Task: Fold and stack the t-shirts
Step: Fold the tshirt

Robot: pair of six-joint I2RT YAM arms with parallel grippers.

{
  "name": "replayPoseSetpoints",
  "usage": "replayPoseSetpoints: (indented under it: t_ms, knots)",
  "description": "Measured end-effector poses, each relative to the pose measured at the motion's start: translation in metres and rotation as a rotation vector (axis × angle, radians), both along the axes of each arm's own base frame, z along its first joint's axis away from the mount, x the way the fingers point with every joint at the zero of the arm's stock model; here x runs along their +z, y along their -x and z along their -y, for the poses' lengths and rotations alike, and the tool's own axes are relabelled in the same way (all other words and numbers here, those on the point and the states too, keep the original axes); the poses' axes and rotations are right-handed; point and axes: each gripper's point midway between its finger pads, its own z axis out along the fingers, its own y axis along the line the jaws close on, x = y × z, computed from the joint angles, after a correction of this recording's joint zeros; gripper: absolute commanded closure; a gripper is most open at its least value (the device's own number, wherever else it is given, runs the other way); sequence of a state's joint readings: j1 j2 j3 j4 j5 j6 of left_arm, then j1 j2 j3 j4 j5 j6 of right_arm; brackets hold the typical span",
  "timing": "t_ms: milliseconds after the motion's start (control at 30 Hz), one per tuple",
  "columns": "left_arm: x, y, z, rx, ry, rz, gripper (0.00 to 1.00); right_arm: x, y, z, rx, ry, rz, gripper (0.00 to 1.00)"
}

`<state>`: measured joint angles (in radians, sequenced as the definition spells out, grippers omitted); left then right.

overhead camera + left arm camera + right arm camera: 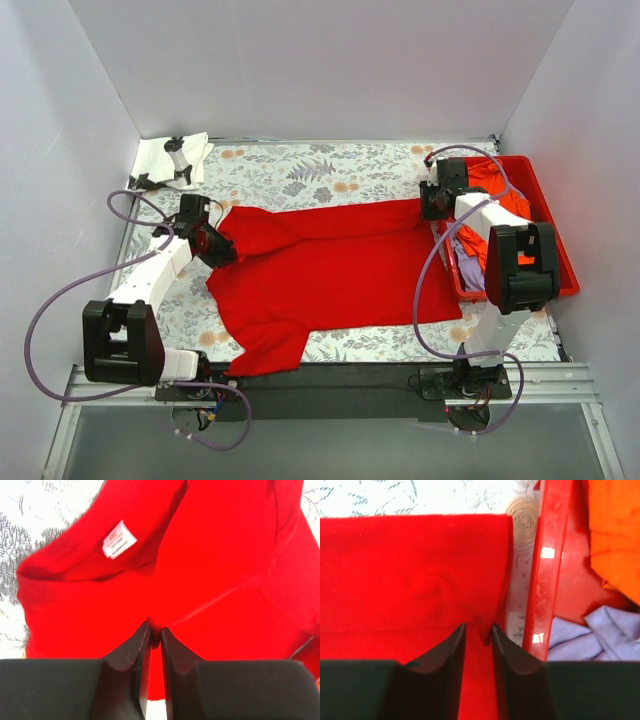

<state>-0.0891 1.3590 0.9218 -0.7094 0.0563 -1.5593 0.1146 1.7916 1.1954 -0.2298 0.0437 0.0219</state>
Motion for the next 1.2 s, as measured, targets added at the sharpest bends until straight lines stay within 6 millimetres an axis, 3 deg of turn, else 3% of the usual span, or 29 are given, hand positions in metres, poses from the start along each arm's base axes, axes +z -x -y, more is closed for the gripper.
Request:
replayPoseSetpoints:
  t_ms: [100, 133, 267, 467, 533, 667, 767, 933, 1033, 1200]
  knots:
    - [0.003, 0.006, 0.001, 0.008, 0.013, 0.019, 0.73, 0.003, 0.006, -0.005, 0.006, -0.026, -0.007, 0.55]
    - [0.006, 0.007, 0.001, 0.01, 0.015, 0.031, 0.63, 0.006, 0.009, -0.006, 0.007, -0.037, -0.008, 0.54]
    - [0.024, 0.004, -0.005, 0.03, -0.004, 0.107, 0.5, 0.028, 0.012, -0.009, 0.009, -0.068, 0.028, 0.52]
    - [0.037, -0.021, -0.027, 0.067, -0.056, 0.183, 0.49, 0.06, 0.014, -0.026, 0.051, -0.146, 0.092, 0.48]
    - [0.036, -0.036, -0.032, 0.064, -0.073, 0.191, 0.49, 0.065, 0.016, -0.043, 0.098, -0.173, 0.096, 0.48]
    - [0.023, -0.058, -0.027, 0.005, -0.065, 0.168, 0.47, 0.068, 0.033, -0.102, 0.253, -0.217, 0.083, 0.48]
    - [0.007, -0.05, -0.02, -0.046, -0.063, 0.123, 0.47, 0.069, 0.055, -0.156, 0.381, -0.276, 0.069, 0.49]
    - [-0.017, -0.018, -0.014, -0.127, -0.117, 0.055, 0.47, 0.061, 0.096, -0.225, 0.543, -0.382, 0.022, 0.5]
    - [-0.021, -0.001, -0.016, -0.167, -0.177, 0.048, 0.46, 0.046, 0.12, -0.249, 0.599, -0.412, -0.029, 0.5]
    - [-0.021, 0.008, -0.021, -0.192, -0.233, 0.068, 0.49, 0.027, 0.148, -0.264, 0.634, -0.44, -0.095, 0.5]
